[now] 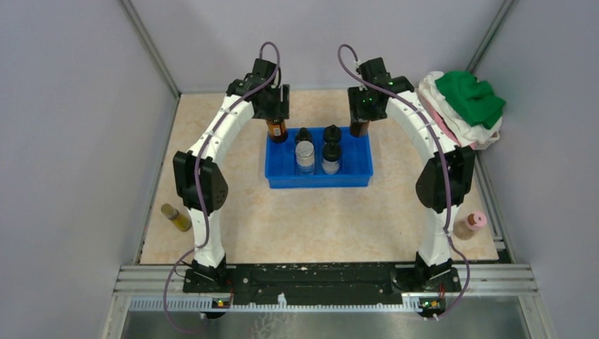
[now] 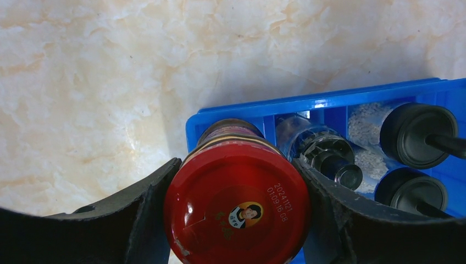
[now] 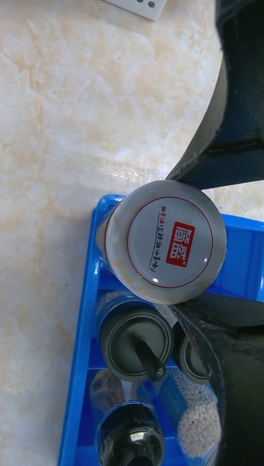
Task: Organize the condiment bottles
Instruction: Place the bottle in the storage box.
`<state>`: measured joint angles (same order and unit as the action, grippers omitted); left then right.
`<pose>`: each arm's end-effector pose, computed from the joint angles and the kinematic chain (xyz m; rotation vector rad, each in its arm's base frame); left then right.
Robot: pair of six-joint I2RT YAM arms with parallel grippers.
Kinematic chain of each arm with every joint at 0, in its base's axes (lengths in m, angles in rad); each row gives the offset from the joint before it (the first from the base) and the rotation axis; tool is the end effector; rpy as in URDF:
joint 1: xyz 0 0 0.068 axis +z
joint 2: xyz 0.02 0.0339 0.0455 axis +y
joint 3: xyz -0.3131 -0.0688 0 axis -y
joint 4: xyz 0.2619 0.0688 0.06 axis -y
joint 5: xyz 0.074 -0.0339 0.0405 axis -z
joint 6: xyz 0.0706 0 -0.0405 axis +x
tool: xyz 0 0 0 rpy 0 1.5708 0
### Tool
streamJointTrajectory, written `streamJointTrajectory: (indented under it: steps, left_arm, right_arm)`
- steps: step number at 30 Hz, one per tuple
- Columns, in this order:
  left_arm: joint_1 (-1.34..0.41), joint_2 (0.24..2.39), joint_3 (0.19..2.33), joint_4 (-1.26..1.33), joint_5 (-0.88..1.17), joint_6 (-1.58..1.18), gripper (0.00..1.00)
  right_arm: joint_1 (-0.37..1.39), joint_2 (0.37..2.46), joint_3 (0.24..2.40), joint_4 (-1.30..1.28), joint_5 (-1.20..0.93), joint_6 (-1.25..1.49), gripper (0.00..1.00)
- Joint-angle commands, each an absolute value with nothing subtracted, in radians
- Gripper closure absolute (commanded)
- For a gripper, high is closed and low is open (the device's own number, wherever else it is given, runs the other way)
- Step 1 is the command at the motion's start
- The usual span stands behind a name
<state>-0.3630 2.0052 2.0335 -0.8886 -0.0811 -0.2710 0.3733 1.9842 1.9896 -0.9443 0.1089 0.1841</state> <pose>0.4751 -0.1743 0.3555 0.0754 2.4350 -0.1878 0.4614 0.1725 0.3453 -0.1921 2.4968 0.0940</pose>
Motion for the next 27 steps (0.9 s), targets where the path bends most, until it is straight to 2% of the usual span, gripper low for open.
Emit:
streamJointTrajectory:
  steps: [1, 19, 27]
  left_arm:
    - [-0.364, 1.902, 2.031, -0.754, -0.064, -0.291, 1.0]
    - [-0.375, 1.85, 1.842, -0.649, -0.061, -0.308, 1.0]
    - [-0.38, 1.839, 1.835, -0.634, -0.075, -0.308, 1.0]
  right_arm:
    - [0.387, 1.919, 1.996, -0.822, 0.104, 0.19, 1.0]
    - [0.411, 1.91, 1.864, -0.741, 0.094, 0.206, 1.0]
    - [0.427, 1.872, 1.828, -0.733, 0.106, 0.211, 1.0]
